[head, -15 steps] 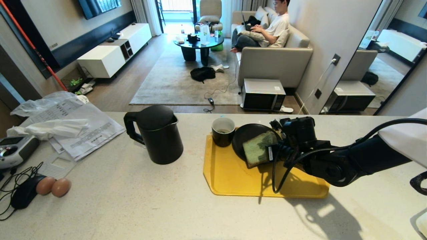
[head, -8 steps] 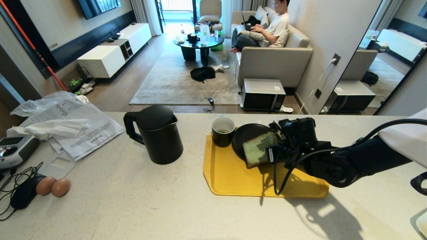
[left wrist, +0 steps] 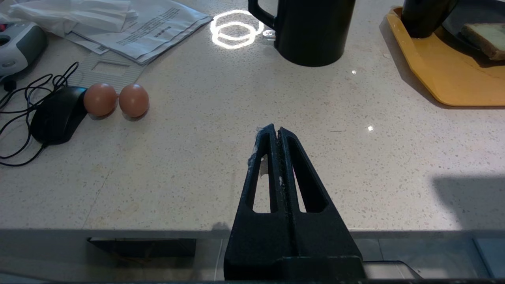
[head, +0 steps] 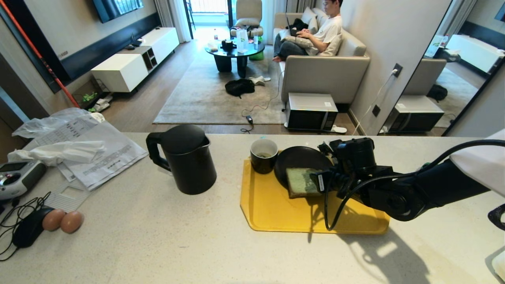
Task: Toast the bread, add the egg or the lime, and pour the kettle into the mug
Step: Put the baked bread on a plate, then pick up the egg
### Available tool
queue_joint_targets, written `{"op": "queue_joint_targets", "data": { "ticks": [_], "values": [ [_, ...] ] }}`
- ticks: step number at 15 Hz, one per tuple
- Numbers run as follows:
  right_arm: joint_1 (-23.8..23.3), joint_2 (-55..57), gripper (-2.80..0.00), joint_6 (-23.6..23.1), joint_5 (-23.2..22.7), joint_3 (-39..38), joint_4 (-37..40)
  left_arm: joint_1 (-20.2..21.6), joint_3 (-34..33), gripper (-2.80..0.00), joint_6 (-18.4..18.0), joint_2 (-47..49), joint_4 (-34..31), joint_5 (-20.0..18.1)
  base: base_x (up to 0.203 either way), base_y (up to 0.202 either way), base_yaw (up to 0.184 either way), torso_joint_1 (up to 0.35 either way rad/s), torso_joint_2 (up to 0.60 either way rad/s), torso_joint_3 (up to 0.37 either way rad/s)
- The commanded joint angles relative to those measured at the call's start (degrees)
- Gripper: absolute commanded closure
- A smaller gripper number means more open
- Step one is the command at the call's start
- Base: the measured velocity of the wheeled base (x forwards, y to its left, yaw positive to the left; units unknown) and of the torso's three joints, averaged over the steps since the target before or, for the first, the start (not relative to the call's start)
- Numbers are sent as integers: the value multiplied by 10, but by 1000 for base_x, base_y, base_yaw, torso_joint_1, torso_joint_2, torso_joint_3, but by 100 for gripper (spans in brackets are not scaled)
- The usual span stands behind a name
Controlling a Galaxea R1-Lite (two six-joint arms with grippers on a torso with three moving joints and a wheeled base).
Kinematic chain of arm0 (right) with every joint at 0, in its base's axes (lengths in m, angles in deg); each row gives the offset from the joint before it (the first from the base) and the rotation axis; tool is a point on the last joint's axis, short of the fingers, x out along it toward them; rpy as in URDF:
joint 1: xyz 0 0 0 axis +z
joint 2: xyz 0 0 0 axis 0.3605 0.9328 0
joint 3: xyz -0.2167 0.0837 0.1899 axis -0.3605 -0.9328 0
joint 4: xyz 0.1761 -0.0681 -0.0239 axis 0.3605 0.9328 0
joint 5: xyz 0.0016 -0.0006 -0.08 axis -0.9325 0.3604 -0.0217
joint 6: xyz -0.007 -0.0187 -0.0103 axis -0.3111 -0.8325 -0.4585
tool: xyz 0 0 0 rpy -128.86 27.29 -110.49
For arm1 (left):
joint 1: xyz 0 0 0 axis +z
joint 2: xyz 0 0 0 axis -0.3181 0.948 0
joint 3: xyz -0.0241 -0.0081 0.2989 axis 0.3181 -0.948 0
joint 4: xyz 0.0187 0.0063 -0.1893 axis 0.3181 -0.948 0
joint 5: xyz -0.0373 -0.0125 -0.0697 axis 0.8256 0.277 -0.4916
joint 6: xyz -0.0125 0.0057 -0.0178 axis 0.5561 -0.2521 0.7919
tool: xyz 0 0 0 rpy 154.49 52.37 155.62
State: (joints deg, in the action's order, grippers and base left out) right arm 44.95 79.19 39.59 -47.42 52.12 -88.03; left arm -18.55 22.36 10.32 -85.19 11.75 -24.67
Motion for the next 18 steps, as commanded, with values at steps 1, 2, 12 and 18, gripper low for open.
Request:
{"op": "queue_joint_targets", "data": {
  "ticks": [1, 2, 12, 18],
  "values": [
    [-5, -7, -280, -11, 2, 0, -3, 0, 0, 0, 0, 0, 0, 0, 0, 0, 0, 0, 0, 0],
    [-7, -10, -280, -21, 2, 1, -5, 0, 0, 0, 0, 0, 0, 0, 0, 0, 0, 0, 0, 0],
    [-8, -222, -280, -106, 18, -28, -22, 0, 0, 0, 0, 0, 0, 0, 0, 0, 0, 0, 0, 0],
    [-6, -417, 0, -122, 101, -113, 16, 0, 0, 0, 0, 0, 0, 0, 0, 0, 0, 0, 0, 0]
  ]
}}
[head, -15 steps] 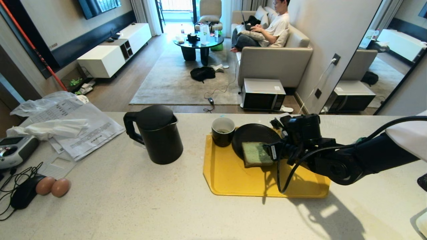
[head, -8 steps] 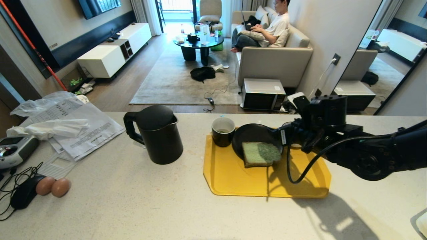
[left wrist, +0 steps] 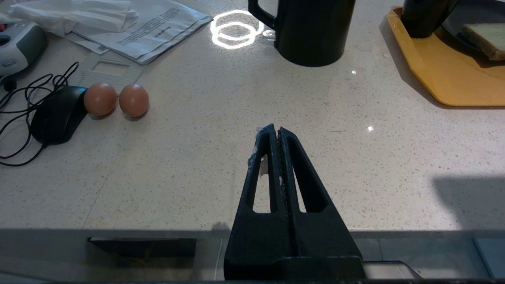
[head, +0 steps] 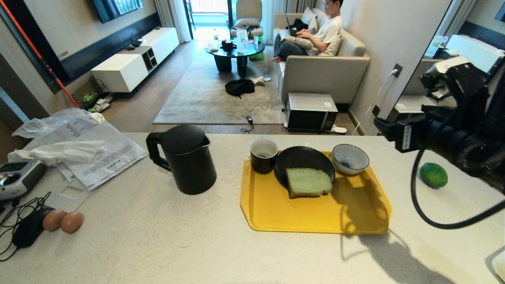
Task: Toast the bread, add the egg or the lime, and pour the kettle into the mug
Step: Pick up the egg
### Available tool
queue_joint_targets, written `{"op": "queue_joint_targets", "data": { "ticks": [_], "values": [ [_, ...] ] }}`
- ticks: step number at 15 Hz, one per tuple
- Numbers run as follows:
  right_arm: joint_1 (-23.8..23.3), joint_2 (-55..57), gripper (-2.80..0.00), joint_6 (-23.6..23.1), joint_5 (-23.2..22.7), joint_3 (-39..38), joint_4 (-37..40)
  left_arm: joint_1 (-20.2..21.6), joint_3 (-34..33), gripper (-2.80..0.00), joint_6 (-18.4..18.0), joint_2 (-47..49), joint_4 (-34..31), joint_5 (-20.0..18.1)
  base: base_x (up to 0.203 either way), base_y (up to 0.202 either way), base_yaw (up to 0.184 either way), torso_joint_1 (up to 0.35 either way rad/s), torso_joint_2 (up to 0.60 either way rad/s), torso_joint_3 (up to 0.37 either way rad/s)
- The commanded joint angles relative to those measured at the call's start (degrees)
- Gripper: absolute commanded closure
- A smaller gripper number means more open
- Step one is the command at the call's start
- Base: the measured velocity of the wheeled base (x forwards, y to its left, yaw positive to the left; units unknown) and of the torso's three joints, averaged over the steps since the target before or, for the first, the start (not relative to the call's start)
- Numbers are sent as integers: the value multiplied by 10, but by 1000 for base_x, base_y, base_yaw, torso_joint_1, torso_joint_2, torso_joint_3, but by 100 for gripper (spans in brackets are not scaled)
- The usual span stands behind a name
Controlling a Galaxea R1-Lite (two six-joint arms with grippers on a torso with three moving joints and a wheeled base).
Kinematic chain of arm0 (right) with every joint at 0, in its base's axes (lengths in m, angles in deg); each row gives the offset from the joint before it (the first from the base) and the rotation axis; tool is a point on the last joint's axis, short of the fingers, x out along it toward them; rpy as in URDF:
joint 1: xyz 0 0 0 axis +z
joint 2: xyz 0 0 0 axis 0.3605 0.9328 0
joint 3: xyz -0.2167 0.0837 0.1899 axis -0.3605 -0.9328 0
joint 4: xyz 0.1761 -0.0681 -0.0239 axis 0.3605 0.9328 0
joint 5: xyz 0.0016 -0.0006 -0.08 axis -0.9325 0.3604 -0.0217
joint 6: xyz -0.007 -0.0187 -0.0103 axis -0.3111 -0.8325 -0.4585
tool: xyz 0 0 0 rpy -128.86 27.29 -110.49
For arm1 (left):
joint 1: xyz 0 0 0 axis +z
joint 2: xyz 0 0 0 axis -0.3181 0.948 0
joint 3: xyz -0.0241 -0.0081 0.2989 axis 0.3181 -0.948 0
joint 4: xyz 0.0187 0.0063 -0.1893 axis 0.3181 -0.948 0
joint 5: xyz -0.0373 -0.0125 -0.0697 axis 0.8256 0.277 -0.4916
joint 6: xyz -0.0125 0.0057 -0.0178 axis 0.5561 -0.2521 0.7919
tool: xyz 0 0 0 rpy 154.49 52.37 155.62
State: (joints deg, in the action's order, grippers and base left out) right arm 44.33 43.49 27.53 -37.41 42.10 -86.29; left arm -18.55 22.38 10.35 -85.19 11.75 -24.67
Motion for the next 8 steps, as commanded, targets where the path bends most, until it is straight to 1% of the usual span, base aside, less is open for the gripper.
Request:
{"op": "queue_joint_targets", "data": {
  "ticks": [1, 4, 6, 8],
  "values": [
    [0, -90, 0, -1, 6, -33, 5, 0, 0, 0, 0, 0, 0, 0, 0, 0, 0, 0, 0, 0],
    [-1, -184, 0, -2, 14, -107, 12, 0, -1, 0, 0, 0, 0, 0, 0, 0, 0, 0, 0, 0],
    [-1, -241, 0, -1, 32, -147, 13, 0, 0, 0, 0, 0, 0, 0, 0, 0, 0, 0, 0, 0],
    [-2, -290, 0, -1, 60, -175, 16, 0, 0, 0, 0, 0, 0, 0, 0, 0, 0, 0, 0, 0]
  ]
}}
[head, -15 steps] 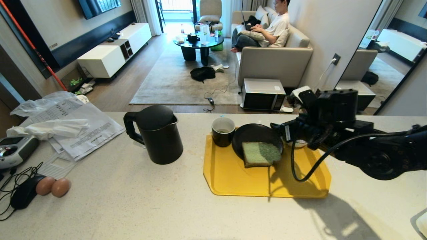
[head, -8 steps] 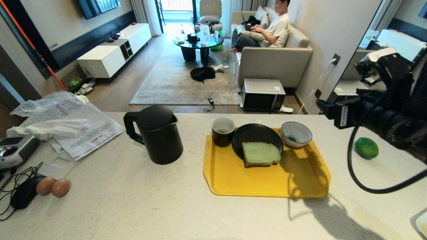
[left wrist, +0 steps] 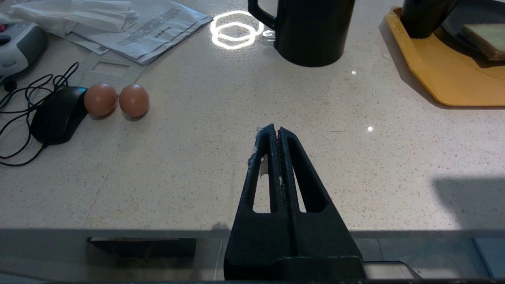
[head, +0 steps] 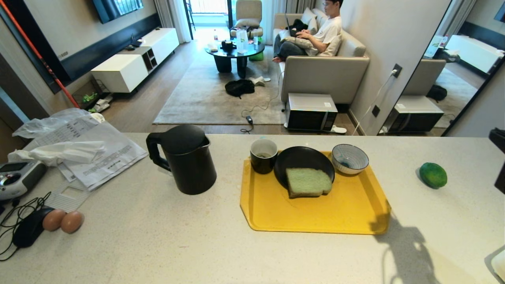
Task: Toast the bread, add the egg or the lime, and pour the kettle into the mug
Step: Pick up the egg
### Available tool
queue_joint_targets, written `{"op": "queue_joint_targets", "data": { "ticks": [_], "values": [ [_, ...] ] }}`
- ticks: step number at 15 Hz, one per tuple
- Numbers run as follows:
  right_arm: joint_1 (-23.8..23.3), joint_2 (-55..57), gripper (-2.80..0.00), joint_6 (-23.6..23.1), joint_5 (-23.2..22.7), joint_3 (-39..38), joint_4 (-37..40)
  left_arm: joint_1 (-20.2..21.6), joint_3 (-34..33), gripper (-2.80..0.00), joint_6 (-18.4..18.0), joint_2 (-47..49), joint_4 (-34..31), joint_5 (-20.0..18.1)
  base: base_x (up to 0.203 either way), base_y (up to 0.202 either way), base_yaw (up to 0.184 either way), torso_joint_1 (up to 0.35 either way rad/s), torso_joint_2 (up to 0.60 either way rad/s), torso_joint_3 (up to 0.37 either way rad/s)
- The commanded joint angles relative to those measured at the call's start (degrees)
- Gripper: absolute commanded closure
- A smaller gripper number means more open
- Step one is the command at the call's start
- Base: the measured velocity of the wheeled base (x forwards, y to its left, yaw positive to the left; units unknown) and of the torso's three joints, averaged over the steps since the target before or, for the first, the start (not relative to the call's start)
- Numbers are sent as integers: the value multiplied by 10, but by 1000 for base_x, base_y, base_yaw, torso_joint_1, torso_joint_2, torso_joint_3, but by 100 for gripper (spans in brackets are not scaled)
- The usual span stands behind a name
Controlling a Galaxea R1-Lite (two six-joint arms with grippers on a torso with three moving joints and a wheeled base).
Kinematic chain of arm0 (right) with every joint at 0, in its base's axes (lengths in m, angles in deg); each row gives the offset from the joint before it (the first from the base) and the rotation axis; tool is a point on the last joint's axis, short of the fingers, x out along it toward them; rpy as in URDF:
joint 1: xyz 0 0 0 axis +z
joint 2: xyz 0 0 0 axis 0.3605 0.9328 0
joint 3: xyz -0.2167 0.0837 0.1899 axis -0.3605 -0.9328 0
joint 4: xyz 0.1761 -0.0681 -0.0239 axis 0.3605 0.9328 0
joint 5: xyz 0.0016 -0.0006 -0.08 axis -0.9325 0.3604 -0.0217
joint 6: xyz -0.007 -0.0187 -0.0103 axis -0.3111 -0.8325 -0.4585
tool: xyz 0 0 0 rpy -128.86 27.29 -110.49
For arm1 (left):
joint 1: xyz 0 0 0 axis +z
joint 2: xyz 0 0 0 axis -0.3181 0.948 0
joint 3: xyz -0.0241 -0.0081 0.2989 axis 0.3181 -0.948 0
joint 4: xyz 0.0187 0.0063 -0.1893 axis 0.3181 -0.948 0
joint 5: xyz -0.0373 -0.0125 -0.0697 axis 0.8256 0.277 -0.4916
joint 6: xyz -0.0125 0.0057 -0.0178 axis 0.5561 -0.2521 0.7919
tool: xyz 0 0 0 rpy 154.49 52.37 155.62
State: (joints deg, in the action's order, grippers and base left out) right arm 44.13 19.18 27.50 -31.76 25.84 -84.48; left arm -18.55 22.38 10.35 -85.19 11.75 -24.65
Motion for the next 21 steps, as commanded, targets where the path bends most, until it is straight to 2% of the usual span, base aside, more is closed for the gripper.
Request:
{"op": "queue_joint_targets", "data": {
  "ticks": [1, 3, 6, 11, 14, 16, 21],
  "values": [
    [-3, -60, 0, 1, 28, -19, 2, 0, 0, 0, 0, 0, 0, 0, 0, 0, 0, 0, 0, 0],
    [-47, -95, 0, 2, 31, -18, 29, 0, 0, 0, 0, 0, 0, 0, 0, 0, 0, 0, 0, 0],
    [-88, -198, 0, 3, -18, -22, 102, 0, 0, 0, 0, 0, 0, 0, 0, 0, 0, 0, 0, 0],
    [-184, -382, 0, 16, -130, -93, 152, 0, 0, 0, 0, 0, 0, 0, 0, 0, 0, 0, 0, 0],
    [-228, -474, 0, 41, -198, -128, 260, 0, 0, 0, 0, 0, 0, 0, 0, 0, 0, 0, 0, 0],
    [-231, -496, 0, 58, -211, -164, 275, 0, -1, 0, 0, 0, 0, 0, 0, 0, 0, 0, 0, 0],
    [-228, -579, 0, 51, -240, -261, 285, 0, -1, 0, 0, 0, 0, 0, 0, 0, 0, 0, 0, 0]
  ]
}}
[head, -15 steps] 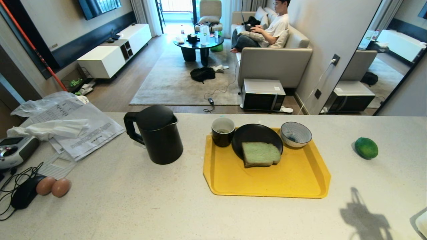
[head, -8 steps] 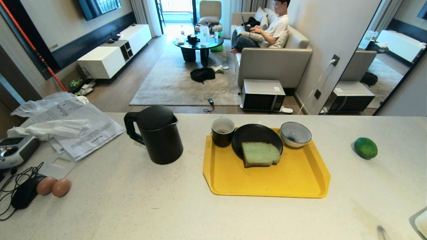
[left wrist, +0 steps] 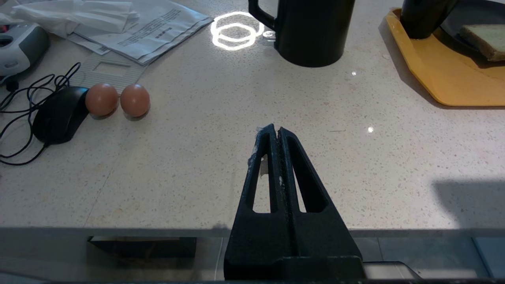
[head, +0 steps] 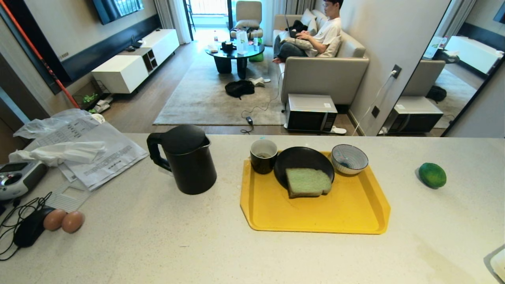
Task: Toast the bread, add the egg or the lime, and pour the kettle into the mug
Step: Pick up the egg
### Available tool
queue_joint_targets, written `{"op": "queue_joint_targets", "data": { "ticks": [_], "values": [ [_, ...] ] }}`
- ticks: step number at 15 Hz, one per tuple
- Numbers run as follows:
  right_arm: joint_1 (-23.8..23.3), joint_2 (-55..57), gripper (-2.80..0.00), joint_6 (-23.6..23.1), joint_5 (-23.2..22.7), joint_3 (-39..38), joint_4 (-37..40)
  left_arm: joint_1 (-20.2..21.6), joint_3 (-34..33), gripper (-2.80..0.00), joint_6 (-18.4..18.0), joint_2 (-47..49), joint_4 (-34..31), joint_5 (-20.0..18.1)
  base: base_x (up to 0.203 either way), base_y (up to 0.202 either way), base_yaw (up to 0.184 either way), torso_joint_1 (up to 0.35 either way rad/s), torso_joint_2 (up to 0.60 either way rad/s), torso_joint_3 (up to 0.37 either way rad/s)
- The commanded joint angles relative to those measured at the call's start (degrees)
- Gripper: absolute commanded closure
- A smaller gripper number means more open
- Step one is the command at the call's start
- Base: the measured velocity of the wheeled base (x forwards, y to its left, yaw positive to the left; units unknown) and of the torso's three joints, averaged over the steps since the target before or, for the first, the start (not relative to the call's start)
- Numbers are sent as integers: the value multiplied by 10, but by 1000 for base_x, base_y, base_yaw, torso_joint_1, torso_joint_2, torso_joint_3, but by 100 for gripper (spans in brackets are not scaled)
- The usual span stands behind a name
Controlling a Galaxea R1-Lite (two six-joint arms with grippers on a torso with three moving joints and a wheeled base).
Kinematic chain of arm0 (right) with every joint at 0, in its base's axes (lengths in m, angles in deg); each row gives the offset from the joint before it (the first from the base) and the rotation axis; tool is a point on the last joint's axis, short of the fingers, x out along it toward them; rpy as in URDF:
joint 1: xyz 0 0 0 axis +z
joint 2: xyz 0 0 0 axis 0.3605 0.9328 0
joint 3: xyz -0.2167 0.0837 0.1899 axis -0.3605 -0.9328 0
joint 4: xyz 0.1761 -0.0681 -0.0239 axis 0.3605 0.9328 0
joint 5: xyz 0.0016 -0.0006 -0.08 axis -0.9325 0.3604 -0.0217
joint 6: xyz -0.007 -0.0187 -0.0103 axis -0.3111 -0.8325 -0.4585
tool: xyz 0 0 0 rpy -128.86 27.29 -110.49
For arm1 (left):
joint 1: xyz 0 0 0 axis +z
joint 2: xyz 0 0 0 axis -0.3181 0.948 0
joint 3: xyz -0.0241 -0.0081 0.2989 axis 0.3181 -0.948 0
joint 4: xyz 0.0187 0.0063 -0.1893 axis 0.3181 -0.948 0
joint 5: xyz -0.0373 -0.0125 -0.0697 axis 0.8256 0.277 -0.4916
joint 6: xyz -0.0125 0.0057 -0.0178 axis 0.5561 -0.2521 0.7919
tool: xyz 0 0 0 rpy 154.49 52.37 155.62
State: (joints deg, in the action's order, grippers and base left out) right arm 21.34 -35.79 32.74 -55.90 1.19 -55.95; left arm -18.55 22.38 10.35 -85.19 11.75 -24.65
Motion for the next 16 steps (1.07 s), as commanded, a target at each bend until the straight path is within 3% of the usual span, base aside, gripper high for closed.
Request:
{"op": "queue_joint_targets", "data": {
  "ticks": [1, 3, 4, 6, 9, 12, 16],
  "values": [
    [0, -34, 0, 0, -4, -36, 4, 0, 0, 0, 0, 0, 0, 0, 0, 0, 0, 0, 0, 0],
    [0, -35, 0, 12, -21, -68, 3, 0, 0, 0, 0, 0, 0, 0, 0, 0, 0, 0, 0, 0],
    [0, -35, 0, 17, -57, -72, 1, 0, -1, 0, 0, 0, 0, 0, 0, 0, 0, 0, 0, 0],
    [0, -35, 0, -7, -84, -93, -10, 0, -1, 0, 0, 0, 0, 0, 0, 0, 0, 0, 0, 0],
    [0, -35, 0, -5, -86, -98, -25, 0, -1, 0, 0, 0, 0, 0, 0, 0, 0, 0, 0, 0],
    [0, -35, 0, 53, -76, -99, -24, 0, -1, 0, 0, 0, 0, 0, 0, 0, 0, 0, 0, 0],
    [0, -35, 0, 73, -65, -99, -25, 0, 0, 0, 0, 0, 0, 0, 0, 0, 0, 0, 0, 0]
  ]
}}
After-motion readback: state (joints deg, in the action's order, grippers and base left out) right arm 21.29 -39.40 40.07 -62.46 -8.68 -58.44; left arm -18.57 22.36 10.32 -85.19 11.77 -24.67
